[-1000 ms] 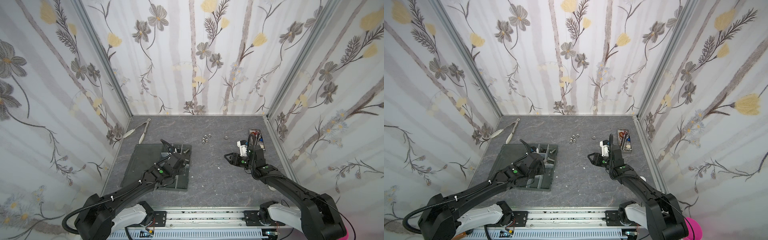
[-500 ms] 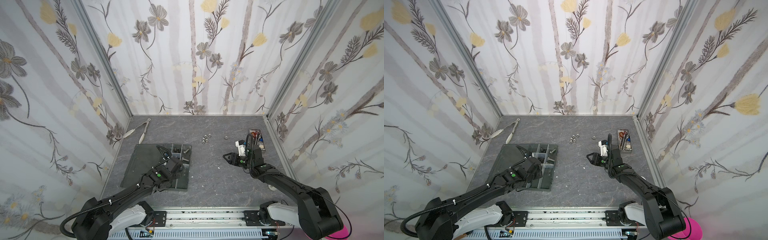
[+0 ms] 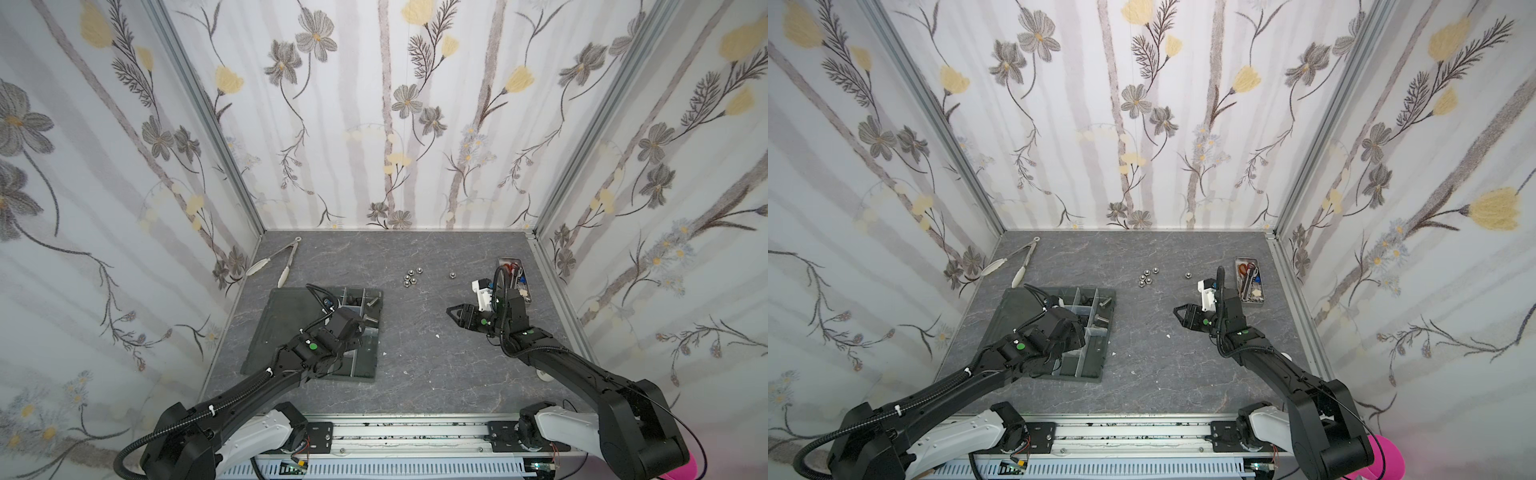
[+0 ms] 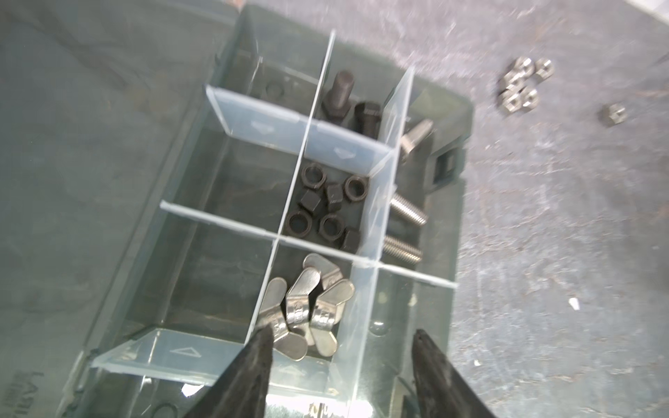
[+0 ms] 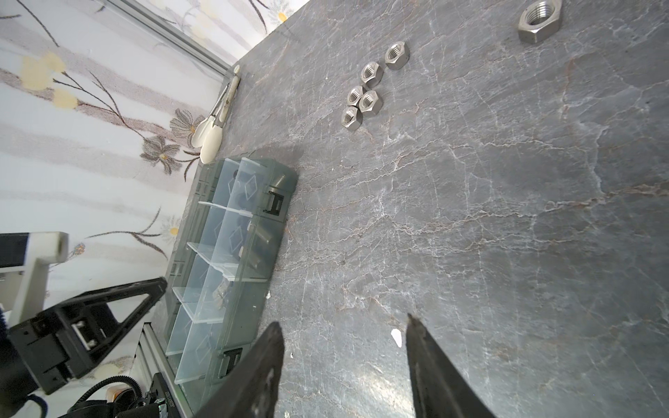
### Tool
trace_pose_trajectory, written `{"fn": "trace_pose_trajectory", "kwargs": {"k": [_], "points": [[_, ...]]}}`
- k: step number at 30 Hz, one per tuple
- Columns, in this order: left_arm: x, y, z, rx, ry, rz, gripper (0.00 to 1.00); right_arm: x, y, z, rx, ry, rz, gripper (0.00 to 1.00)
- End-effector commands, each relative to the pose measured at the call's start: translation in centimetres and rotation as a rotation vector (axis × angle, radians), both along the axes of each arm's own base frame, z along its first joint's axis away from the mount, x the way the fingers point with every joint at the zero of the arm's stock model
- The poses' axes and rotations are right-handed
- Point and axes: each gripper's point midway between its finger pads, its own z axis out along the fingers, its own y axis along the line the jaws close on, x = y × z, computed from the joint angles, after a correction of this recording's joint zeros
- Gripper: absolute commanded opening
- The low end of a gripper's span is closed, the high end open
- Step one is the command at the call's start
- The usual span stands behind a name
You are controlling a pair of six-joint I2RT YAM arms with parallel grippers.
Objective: Sort the screws and nuts into containers
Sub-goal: 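Open the left gripper to drop the wing nut into the compartment, then reach the right gripper to a large silver hex nut and close on it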
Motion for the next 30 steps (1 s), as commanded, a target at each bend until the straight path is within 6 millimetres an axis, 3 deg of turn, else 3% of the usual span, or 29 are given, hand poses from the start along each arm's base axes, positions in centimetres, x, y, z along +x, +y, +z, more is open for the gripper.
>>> {"fn": "trace_pose_trajectory", "kwargs": {"k": [1, 8, 12, 16, 25, 26, 30], "points": [[0.7, 0.3, 2.5, 0.021, -0.064, -0.013, 0.68, 0.7, -0.1, 0.8, -0.023, -0.027, -0.017, 0.56], [1.3, 0.3, 9.0, -0.008, -0.247, -0.07, 0.87, 1.6, 0.2, 0.7, -0.098, -0.015, -0.031, 0.55], [1.3, 0.4, 10.9, 0.006, -0.304, -0.103, 0.95, 2.8, 0.2, 0.1, -0.171, 0.008, -0.051, 0.52], [1.2, 0.4, 11.1, 0.027, -0.317, -0.128, 1.0, 5.0, -0.4, 0.4, -0.254, 0.004, -0.098, 0.5], [0.9, 0.6, 10.5, 0.047, -0.343, -0.158, 1.0, 10.2, -1.2, -0.3, -0.411, 0.021, -0.165, 0.52], [1.0, 0.6, 10.4, 0.047, -0.346, -0.159, 1.0, 10.9, -1.2, -1.5, -0.439, 0.05, -0.167, 0.52], [0.9, 0.2, 10.4, 0.033, -0.349, -0.177, 1.0, 13.5, -1.9, -2.9, -0.504, 0.086, -0.197, 0.52]]}}
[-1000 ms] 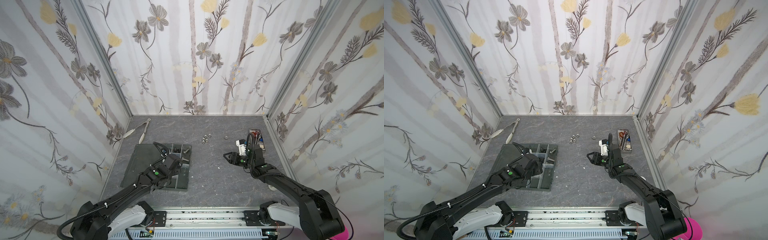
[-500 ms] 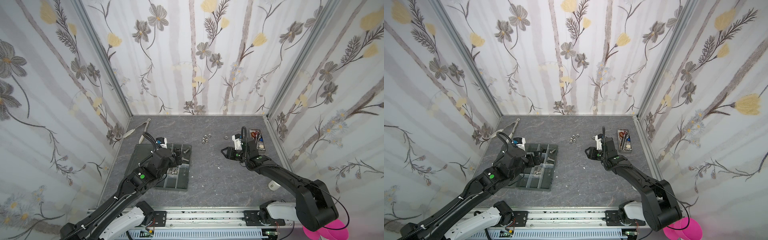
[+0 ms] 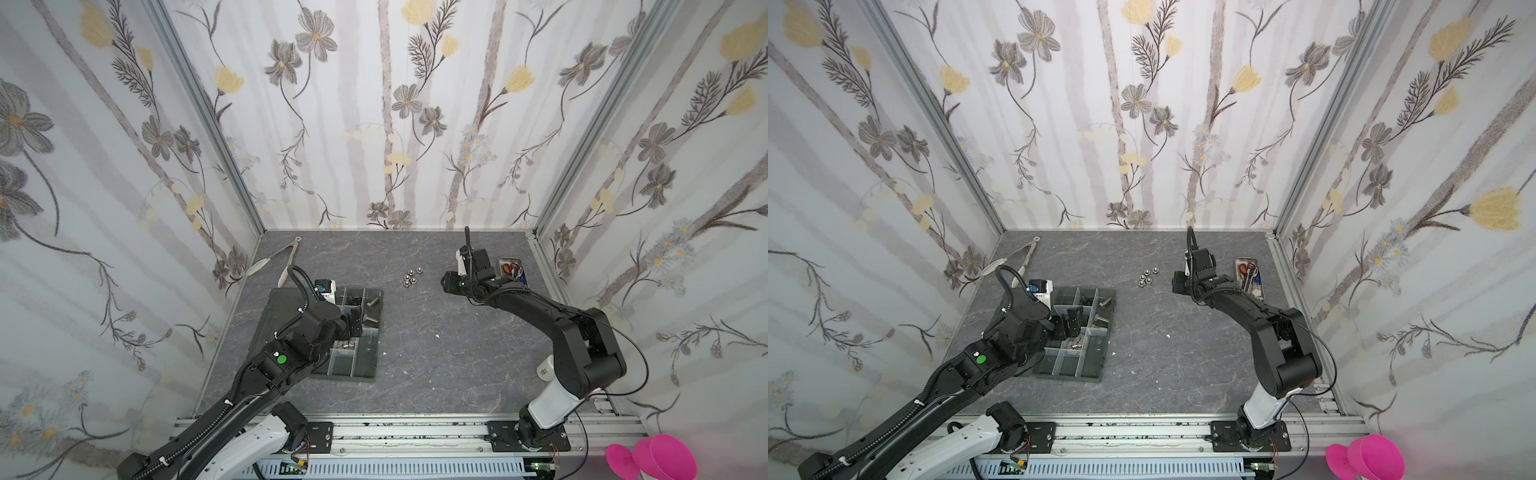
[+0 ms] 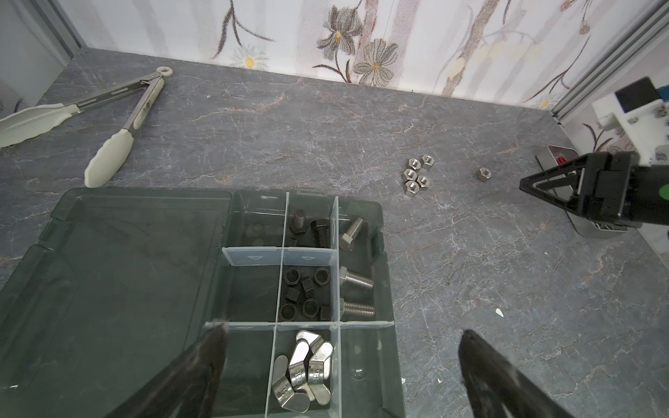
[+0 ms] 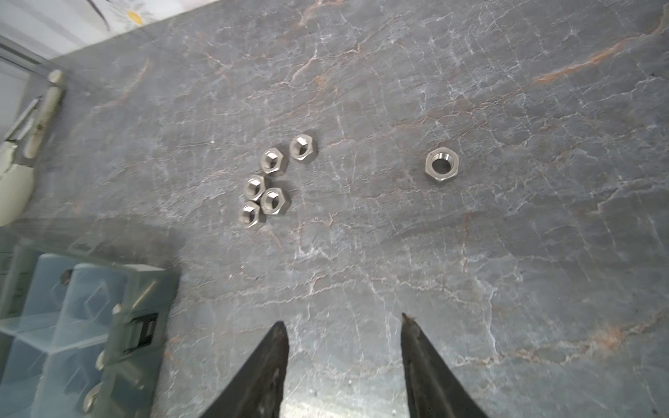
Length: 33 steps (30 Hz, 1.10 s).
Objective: Sort the screws and nuts into containers
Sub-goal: 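Reach the right gripper to a large silver hex nut and close on it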
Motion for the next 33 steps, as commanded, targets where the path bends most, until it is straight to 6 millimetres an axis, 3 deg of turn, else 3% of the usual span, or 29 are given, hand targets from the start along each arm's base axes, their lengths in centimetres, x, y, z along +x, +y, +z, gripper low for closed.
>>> {"fn": "trace_pose_trajectory", "kwargs": {"k": [1, 8, 16, 33], "points": [[0.4, -0.3, 0.9, -0.019, -0.039, -0.011, 1.0, 1.4, -1.6, -1.4, -0.102, 0.033, -0.043, 0.52], [0.2, -0.6, 1.1, -0.042, -0.043, -0.031, 1.0, 4.8, -2.7, -3.7, -0.166, 0.073, -0.087, 0.52], [0.2, -0.8, 1.0, -0.054, -0.04, -0.042, 1.0, 7.3, -3.2, -5.1, -0.237, 0.098, -0.116, 0.54], [0.7, -0.4, 0.8, -0.045, -0.035, -0.032, 1.0, 9.4, -4.3, -8.0, -0.264, 0.148, -0.148, 0.45]]}}
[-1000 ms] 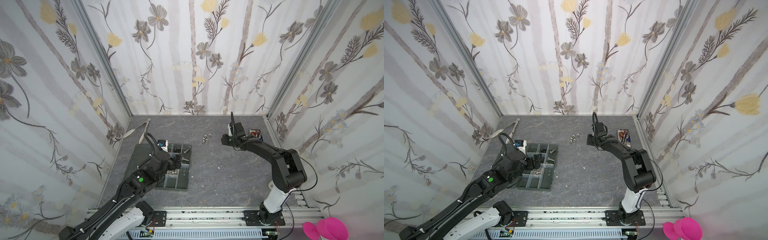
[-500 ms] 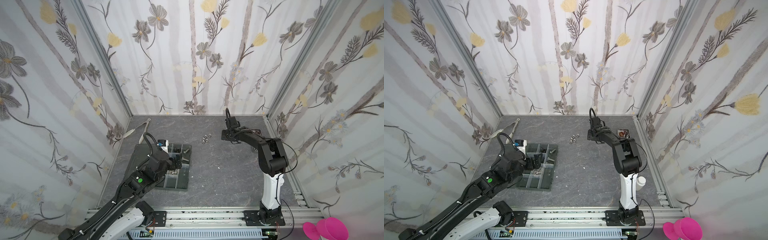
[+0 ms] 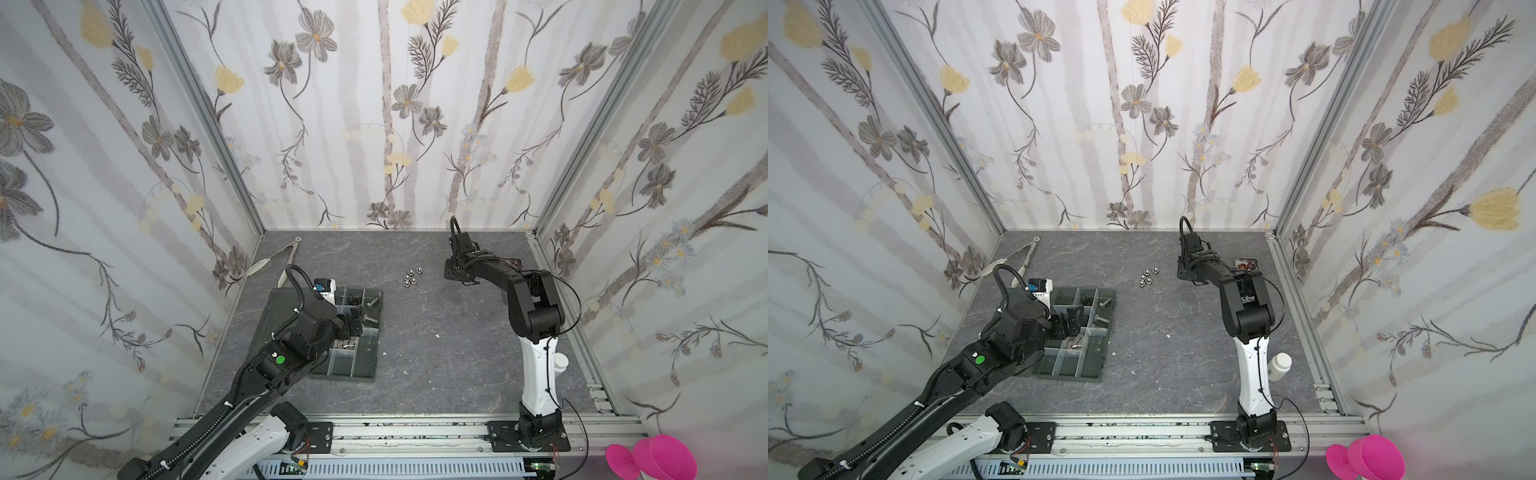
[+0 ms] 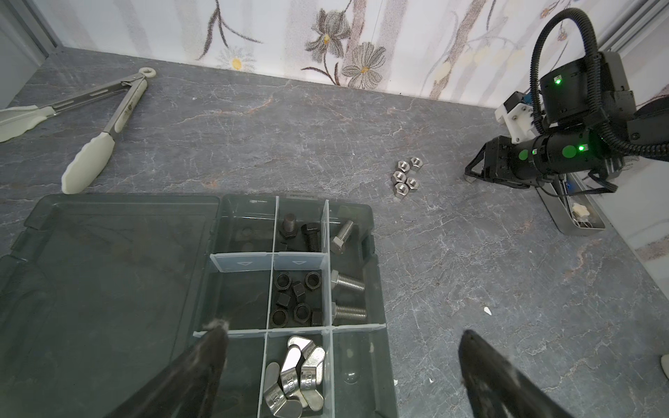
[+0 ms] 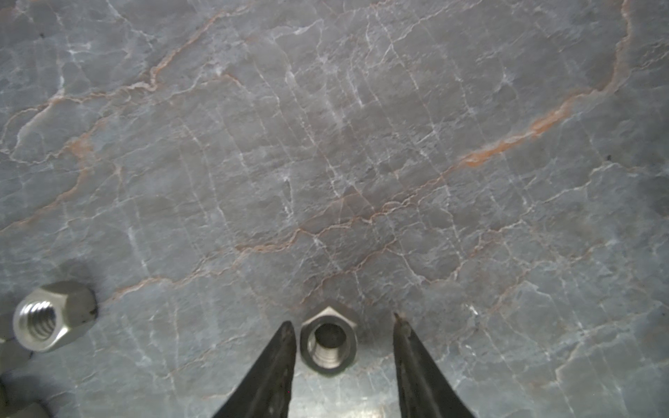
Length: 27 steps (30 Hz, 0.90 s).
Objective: Sort the screws and nuts into containers
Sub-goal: 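Reach the right gripper to a large silver hex nut and close on it, then carry the hex nut with the right gripper over the organizer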
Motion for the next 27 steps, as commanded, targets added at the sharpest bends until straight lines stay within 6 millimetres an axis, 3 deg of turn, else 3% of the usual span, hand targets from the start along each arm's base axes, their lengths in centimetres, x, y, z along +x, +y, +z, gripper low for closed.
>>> {"fn": "trace_pose_trajectory", "kwargs": {"k": [1, 7, 17, 23, 27], "points": [[0.4, -0.2, 0.4, -0.015, -0.022, -0.003, 1.0, 0.0, -0.1, -0.3, -0.015, 0.014, 0.005, 0.44], [0.6, -0.1, 0.2, -0.014, -0.015, 0.0, 1.0, 0.2, -0.1, -0.7, -0.023, 0.018, 0.014, 0.4], [0.8, 0.2, 0.1, -0.009, -0.012, 0.014, 1.0, 0.1, 0.2, -1.0, -0.024, 0.038, 0.031, 0.23], [0.8, 0.3, 0.1, -0.01, -0.012, 0.018, 1.0, 0.0, 0.7, 1.0, -0.002, 0.015, 0.044, 0.18], [0.8, 0.4, 0.3, -0.01, -0.015, 0.021, 1.0, -0.4, 2.2, 3.3, 0.022, -0.02, 0.083, 0.18]]}}
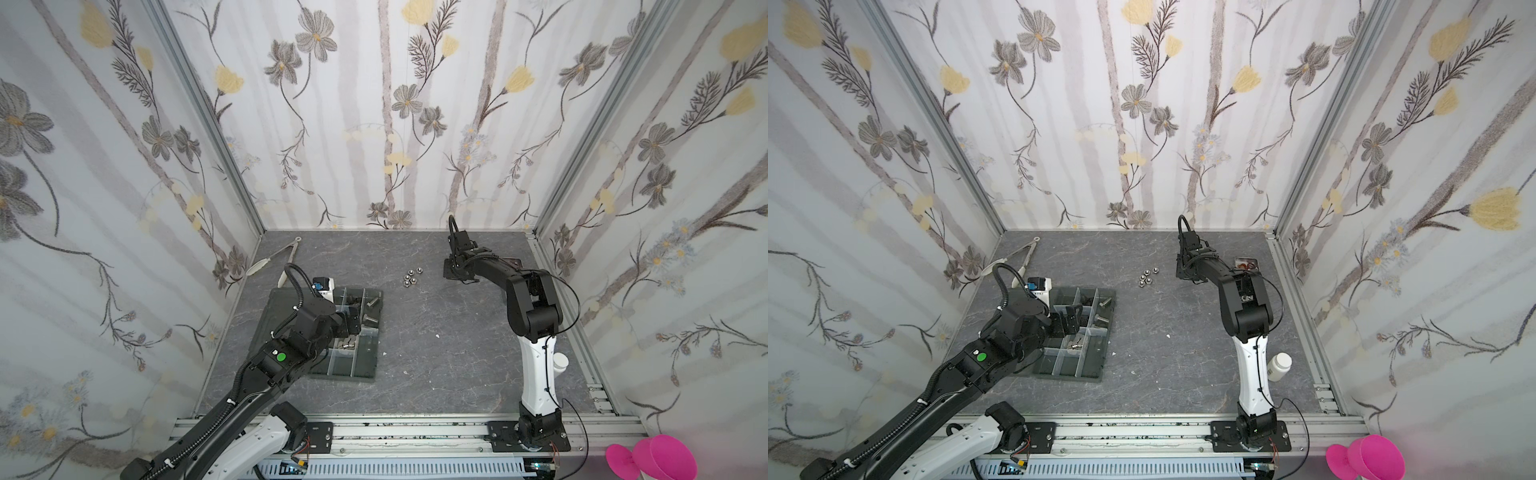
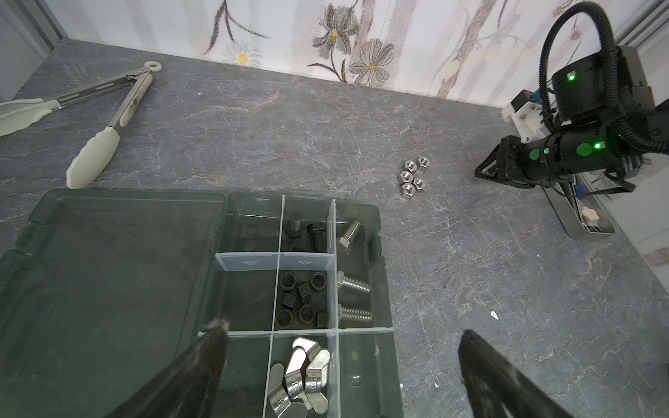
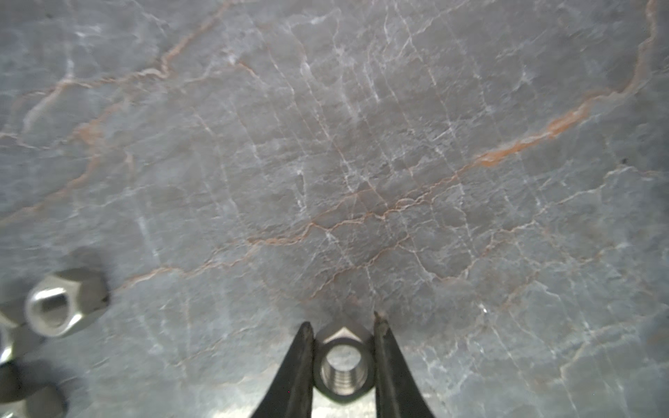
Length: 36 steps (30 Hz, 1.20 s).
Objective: Sort the screws and nuts into containers
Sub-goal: 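Carry the hex nut with the right gripper over the organizer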
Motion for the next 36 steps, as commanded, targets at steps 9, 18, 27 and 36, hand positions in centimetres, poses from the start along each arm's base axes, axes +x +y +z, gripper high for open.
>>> {"fn": "trace_pose_trajectory", "kwargs": {"k": [9, 18, 27, 36], "points": [[0.3, 0.4, 1.0, -0.006, -0.044, 0.022, 1.0, -4.2, 6.8, 5.2, 0.168, -0.09, 0.178, 0.18], [0.1, 0.8, 1.3, -0.009, -0.059, 0.032, 1.0, -12.5, 13.7, 6.8, 0.263, -0.082, 0.364, 0.18], [0.1, 1.1, 1.7, -0.012, -0.073, 0.048, 1.0, -19.6, 19.7, 9.3, 0.38, -0.103, 0.526, 0.18], [-0.2, 1.7, 2.4, -0.028, -0.1, 0.067, 1.0, -26.1, 25.6, 8.7, 0.428, -0.055, 0.67, 0.18]]}}
